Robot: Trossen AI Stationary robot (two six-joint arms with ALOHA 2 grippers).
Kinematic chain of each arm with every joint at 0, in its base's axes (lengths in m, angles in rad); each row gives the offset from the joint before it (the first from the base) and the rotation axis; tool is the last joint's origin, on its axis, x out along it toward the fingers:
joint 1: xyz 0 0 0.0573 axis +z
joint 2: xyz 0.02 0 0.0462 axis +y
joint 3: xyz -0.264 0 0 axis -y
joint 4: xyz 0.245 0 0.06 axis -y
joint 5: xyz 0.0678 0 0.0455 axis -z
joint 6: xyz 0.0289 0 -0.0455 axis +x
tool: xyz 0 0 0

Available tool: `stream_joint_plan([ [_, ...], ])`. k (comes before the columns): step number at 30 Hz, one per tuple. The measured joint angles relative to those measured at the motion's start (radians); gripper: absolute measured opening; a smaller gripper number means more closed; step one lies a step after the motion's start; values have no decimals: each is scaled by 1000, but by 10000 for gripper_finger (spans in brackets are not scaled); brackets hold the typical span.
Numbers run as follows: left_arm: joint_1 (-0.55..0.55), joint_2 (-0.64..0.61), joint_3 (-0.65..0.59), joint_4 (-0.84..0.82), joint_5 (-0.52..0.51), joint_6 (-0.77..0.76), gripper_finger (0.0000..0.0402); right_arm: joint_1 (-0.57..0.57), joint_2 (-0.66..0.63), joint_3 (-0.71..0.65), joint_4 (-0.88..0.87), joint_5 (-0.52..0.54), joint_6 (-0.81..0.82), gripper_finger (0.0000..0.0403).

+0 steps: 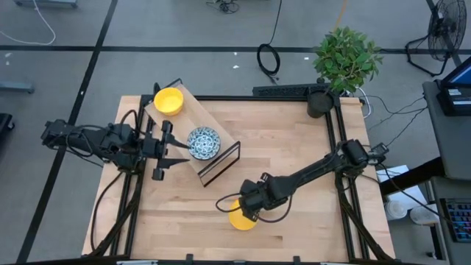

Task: Pick & Place Mini bowls
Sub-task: Stack the yellow bowl on the yellow bowls on the shelf

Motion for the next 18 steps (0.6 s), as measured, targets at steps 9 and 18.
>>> stream_joint_plan([
  [9,0,0,0,0,-1,-136,156,30,14,0,6,-16,113,171],
  [18,0,0,0,-1,-1,-175,162,80,14,-9,16,-15,153,171],
])
